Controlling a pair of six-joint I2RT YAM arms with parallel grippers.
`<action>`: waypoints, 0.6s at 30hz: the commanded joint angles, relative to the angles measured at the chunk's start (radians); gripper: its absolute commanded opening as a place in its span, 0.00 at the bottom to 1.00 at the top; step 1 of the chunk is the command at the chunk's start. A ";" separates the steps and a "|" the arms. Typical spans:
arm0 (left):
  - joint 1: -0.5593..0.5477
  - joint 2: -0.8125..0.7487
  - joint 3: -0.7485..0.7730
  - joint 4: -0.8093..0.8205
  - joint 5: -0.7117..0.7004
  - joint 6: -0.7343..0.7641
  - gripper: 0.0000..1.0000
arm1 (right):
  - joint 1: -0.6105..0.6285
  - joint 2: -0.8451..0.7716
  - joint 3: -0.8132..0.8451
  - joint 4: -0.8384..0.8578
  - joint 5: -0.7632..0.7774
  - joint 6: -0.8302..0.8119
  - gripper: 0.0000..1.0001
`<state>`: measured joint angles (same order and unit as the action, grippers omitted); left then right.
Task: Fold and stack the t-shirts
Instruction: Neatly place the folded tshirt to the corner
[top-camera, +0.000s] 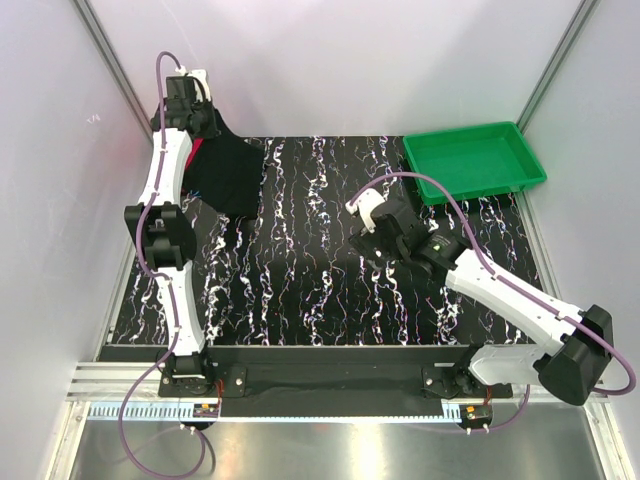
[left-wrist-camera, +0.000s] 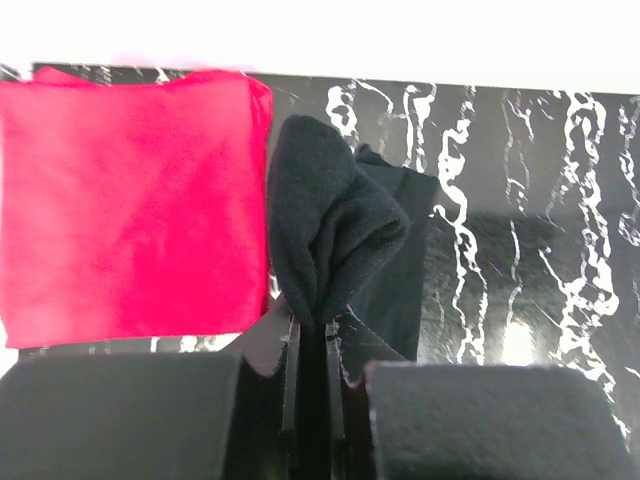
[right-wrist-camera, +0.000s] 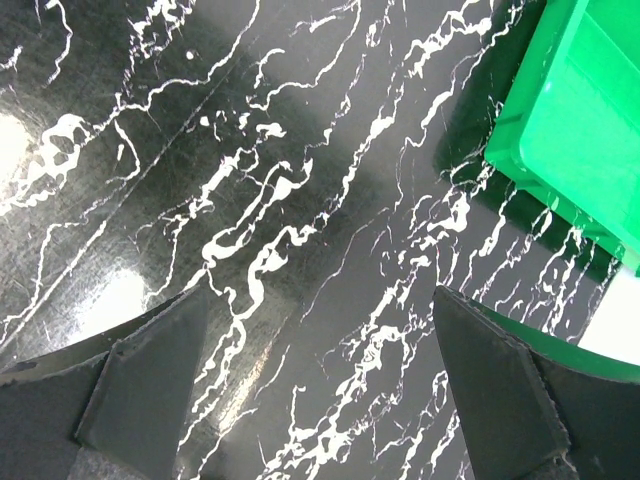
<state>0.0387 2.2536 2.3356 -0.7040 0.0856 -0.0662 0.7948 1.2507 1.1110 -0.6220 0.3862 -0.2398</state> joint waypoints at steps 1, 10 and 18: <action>0.003 -0.063 0.062 0.098 -0.044 0.040 0.00 | -0.020 -0.002 0.055 0.054 -0.030 -0.019 1.00; 0.003 -0.058 0.076 0.136 -0.038 0.077 0.00 | -0.042 0.003 0.047 0.062 -0.036 -0.012 1.00; 0.021 -0.051 0.107 0.162 -0.029 0.129 0.00 | -0.057 0.012 0.049 0.067 -0.046 -0.013 1.00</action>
<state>0.0448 2.2536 2.3798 -0.6472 0.0700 0.0238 0.7494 1.2598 1.1202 -0.5945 0.3519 -0.2466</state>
